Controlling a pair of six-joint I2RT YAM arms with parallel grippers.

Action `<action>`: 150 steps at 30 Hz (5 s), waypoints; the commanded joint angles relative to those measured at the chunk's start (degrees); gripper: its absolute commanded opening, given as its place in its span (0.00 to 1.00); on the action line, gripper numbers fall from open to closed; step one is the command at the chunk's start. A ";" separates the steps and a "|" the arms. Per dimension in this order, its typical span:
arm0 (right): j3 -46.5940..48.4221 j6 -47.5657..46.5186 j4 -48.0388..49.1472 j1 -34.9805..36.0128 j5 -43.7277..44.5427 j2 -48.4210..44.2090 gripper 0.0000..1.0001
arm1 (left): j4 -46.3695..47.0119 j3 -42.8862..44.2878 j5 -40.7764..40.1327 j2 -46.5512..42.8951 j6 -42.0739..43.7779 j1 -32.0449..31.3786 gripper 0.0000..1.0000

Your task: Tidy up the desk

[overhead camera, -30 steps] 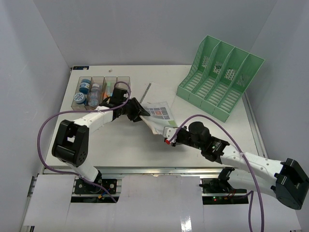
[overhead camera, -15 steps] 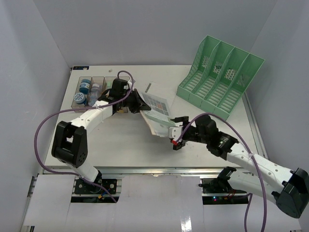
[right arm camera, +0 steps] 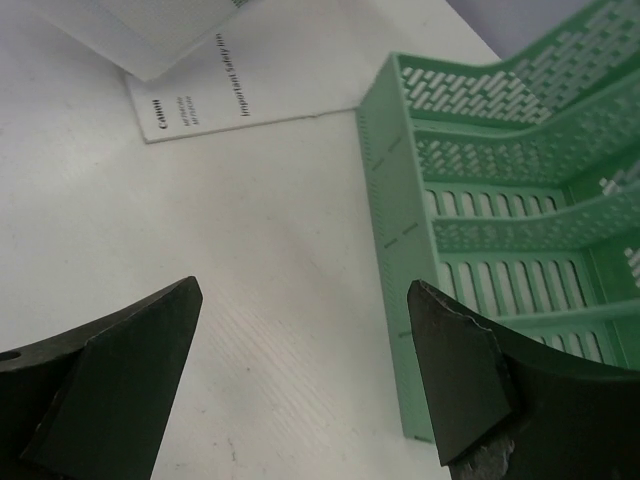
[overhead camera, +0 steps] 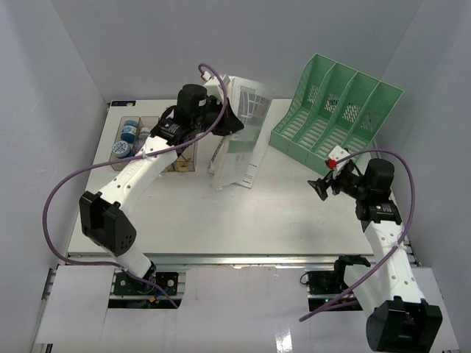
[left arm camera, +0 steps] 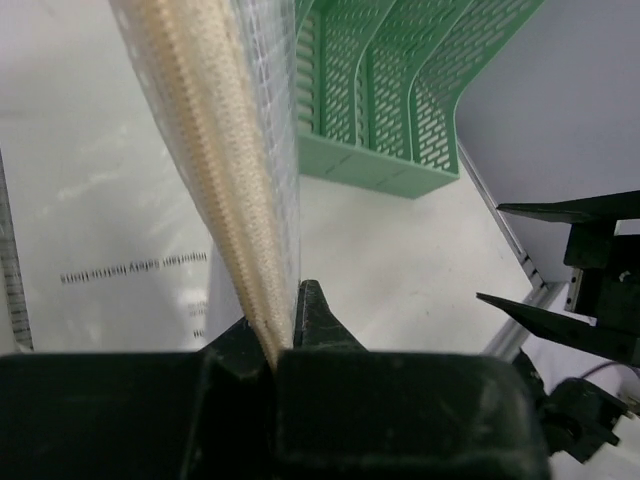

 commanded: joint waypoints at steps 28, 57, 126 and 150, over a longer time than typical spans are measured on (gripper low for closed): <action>-1.48 4.95 -0.45 -14.94 -18.59 -3.67 0.90 | 38.73 39.83 -5.88 35.73 10.42 -4.24 0.00; -1.84 3.68 -0.45 -15.20 -18.58 -3.08 0.90 | 65.68 35.22 -13.31 49.74 15.61 -9.69 0.07; -2.52 0.37 -8.97 6.40 -2.89 4.34 0.90 | 5.25 -16.47 6.75 6.75 -3.22 7.72 0.00; 17.40 20.77 -5.02 41.00 21.17 18.49 0.90 | 29.17 -50.25 16.82 -18.33 -30.73 7.63 0.00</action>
